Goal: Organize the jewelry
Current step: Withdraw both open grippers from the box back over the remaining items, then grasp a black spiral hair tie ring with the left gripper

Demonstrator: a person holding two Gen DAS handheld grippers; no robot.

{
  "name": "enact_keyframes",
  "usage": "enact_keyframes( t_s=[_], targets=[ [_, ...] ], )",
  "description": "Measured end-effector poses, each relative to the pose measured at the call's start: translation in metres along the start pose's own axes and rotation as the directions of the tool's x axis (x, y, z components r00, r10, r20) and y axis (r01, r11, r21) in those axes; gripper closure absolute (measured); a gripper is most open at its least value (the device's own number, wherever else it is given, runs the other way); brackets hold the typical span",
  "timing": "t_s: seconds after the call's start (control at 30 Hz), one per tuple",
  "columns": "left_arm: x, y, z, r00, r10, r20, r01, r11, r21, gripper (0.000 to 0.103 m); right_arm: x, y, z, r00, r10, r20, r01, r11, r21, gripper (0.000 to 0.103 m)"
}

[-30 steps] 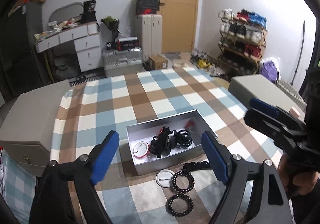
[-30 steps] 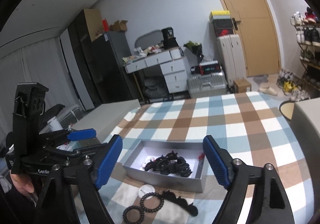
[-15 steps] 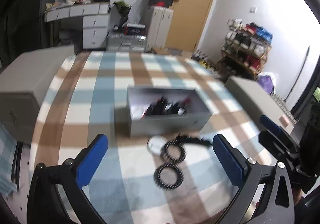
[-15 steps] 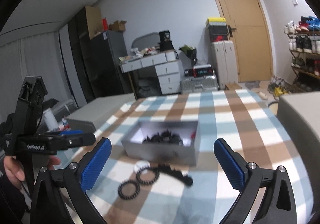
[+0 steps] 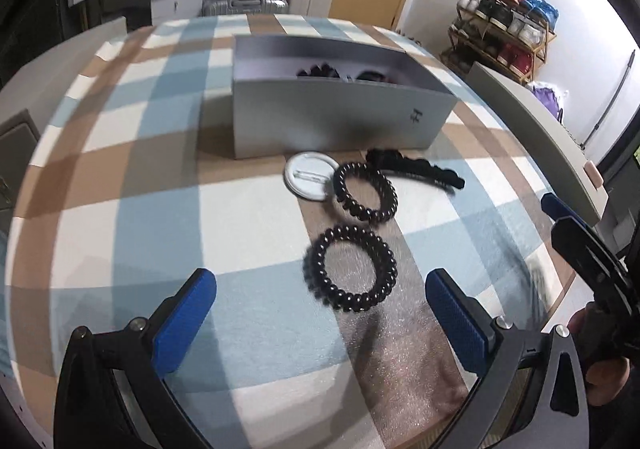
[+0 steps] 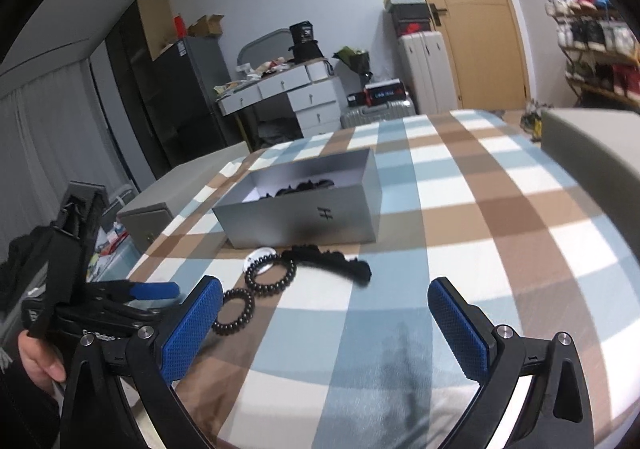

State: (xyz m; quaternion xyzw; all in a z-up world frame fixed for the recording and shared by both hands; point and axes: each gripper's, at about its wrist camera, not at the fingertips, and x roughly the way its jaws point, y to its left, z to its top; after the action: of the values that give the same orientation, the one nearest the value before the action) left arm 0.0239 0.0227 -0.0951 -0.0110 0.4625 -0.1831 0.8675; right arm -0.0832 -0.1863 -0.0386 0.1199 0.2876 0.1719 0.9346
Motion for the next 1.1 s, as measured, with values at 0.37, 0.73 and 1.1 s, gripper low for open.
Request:
enact_keyframes(
  t_s=[0.37,0.73,1.1],
  targets=[
    [0.007,-0.020,-0.003,0.994,0.107,-0.029,-0.101,0.983,0.153,0.002,0.006,-0.006,-0.010,0.999,0.001,-0.035,0.000,0.999,0.036,0.000],
    [0.000,-0.024,-0.004,0.996,0.075,-0.042,-0.063,0.969,0.239,0.062,0.005,-0.003,-0.010,0.999,0.003,-0.045,-0.001,1.000,0.028,0.000],
    [-0.020,-0.020,-0.001,0.999,0.033,-0.002,-0.031,0.979,0.200,0.070,0.008,-0.005,-0.012,0.997,0.032,-0.077,-0.028,0.998,0.062,0.000]
  ],
)
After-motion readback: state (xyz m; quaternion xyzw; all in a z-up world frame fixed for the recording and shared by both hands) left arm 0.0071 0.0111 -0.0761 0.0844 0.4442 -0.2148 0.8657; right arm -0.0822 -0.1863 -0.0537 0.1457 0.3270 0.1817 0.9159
